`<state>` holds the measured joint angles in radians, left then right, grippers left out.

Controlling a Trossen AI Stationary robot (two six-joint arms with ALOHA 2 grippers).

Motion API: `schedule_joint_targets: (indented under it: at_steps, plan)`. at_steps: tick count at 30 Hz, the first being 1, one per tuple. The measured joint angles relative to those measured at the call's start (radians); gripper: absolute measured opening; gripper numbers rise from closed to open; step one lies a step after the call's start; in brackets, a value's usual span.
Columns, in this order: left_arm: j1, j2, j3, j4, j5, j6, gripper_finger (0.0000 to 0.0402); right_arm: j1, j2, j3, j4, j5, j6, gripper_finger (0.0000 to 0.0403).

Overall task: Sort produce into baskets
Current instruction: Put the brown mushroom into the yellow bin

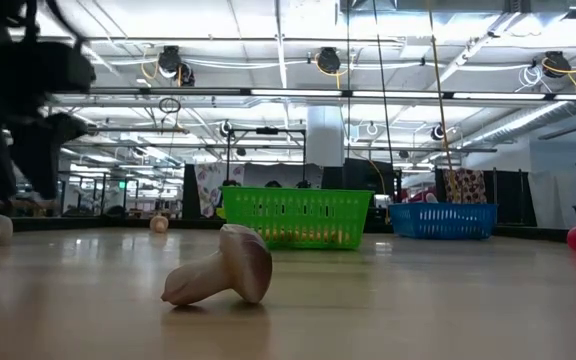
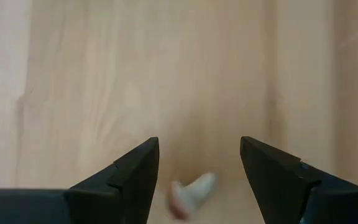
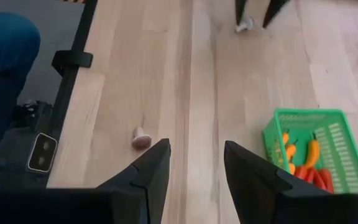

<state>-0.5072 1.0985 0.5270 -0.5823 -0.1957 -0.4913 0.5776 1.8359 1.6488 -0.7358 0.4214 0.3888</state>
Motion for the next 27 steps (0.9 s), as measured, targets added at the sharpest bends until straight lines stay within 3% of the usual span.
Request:
schedule_joint_targets:
  at_steps: [6,18,22,27]
  plan:
    - [-0.001,0.079,0.0,-0.023,-0.037,0.0,0.0233,-0.002,0.0,-0.033,0.048,0.001,-0.061,0.0143]
    - [0.0,0.079,-0.002,-0.149,-0.077,-0.069,0.0233,-0.085,0.0,-0.034,0.166,-0.001,-0.174,0.0143]
    - [0.0,0.049,0.003,-0.074,-0.132,-0.076,0.0233,-0.13,0.0,-0.034,0.268,0.0,-0.184,0.0143]
    - [-0.001,-0.073,0.056,-0.091,-0.253,-0.055,0.0233,-0.204,0.047,-0.033,0.39,-0.001,-0.198,0.0143]
